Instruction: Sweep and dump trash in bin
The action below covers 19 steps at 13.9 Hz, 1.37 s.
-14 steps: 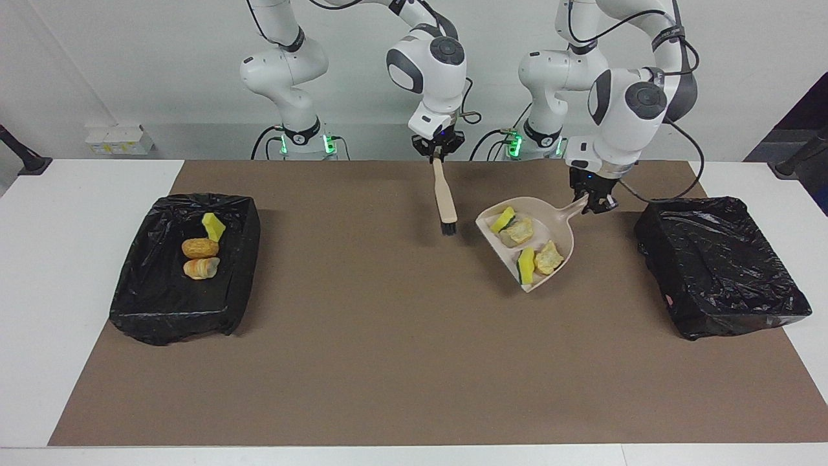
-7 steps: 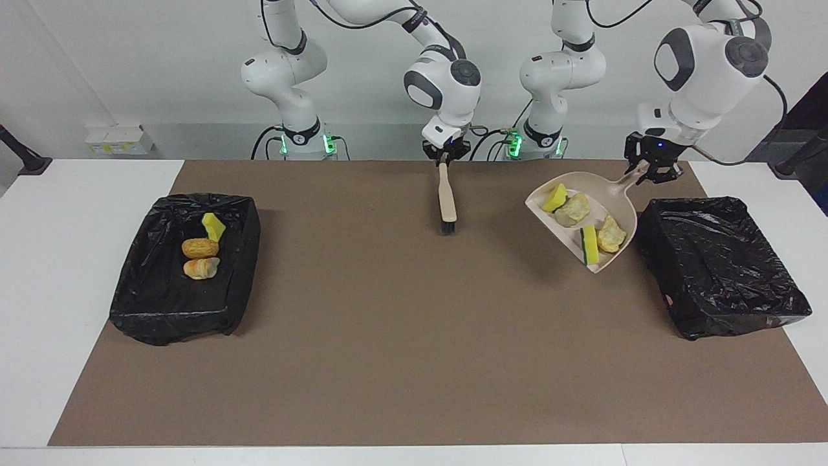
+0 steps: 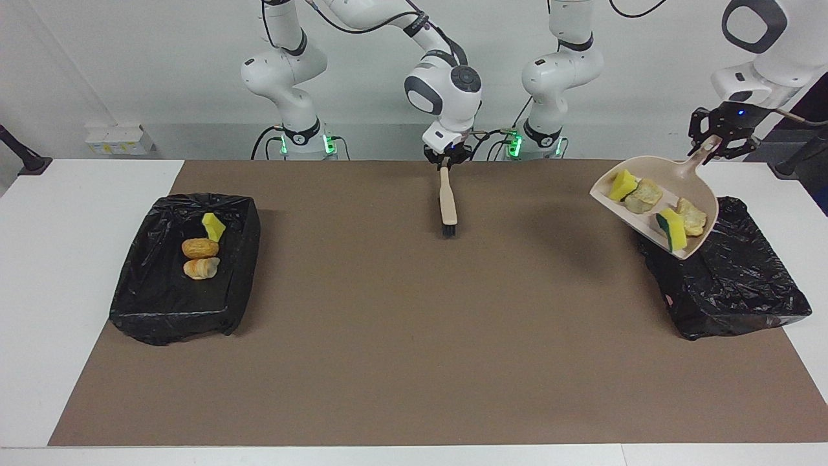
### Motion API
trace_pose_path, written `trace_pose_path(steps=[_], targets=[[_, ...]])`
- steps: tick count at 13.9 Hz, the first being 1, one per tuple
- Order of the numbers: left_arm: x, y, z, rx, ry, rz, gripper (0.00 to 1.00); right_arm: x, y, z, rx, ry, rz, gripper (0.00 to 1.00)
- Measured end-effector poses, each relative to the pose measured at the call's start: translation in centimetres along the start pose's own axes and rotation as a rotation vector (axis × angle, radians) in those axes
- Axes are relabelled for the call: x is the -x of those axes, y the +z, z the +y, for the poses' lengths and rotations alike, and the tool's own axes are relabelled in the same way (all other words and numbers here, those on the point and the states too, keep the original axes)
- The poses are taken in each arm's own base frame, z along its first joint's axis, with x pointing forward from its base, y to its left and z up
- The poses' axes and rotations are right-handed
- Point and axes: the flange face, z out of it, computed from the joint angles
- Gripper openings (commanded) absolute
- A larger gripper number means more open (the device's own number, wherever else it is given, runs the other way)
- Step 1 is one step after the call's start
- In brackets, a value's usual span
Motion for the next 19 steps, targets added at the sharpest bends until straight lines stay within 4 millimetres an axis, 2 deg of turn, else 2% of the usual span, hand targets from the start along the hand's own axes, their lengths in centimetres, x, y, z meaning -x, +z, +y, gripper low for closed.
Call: trace_pose_path(steps=[3, 5, 7, 10, 11, 12, 13, 14, 15, 17, 19], targets=[[3.9, -2.6, -3.8, -0.014, -0.016, -0.015, 0.00, -1.7, -0.8, 0.7, 0.027, 0.000, -0.037, 0.09], [6.5, -2.7, -6.2, -0.031, 0.005, -0.056, 0.00, -2.7, -1.2, 1.2, 0.035, -0.016, -0.056, 0.11], [9.0, -2.9, -8.8, -0.072, 0.038, -0.106, 0.00, -3.1, -1.2, 1.3, 0.034, -0.025, -0.060, 0.19], [12.1, -3.0, -13.0, -0.156, 0.102, -0.187, 0.00, -3.1, -1.2, 1.2, 0.033, -0.037, -0.061, 0.37], [12.3, -2.8, -14.3, -0.186, 0.126, -0.234, 0.00, -3.1, -1.2, 1.2, 0.033, -0.040, -0.060, 0.51], [11.8, -2.6, -15.3, -0.215, 0.160, -0.296, 0.00, -3.1, -1.3, 1.2, 0.031, -0.040, -0.059, 0.55], [10.6, -2.3, -15.8, -0.231, 0.199, -0.349, 0.00, -3.4, -1.5, 1.3, 0.027, -0.038, -0.058, 0.55], [8.7, -2.0, -16.1, -0.237, 0.242, -0.393, 0.00, -3.6, -1.7, 1.3, 0.023, -0.036, -0.056, 0.58], [6.7, -1.5, -16.1, -0.237, 0.287, -0.438, 0.00, -3.9, -2.0, 1.4, 0.017, -0.035, -0.053, 0.68], [3.0, -0.4, -16.0, -0.235, 0.350, -0.515, 0.00, -4.5, -3.0, 1.3, 0.000, -0.030, -0.040, 0.75], [1.6, 0.7, -16.0, -0.232, 0.379, -0.595, 0.00, -5.6, -4.3, 1.8, -0.020, -0.012, -0.025, 0.81]])
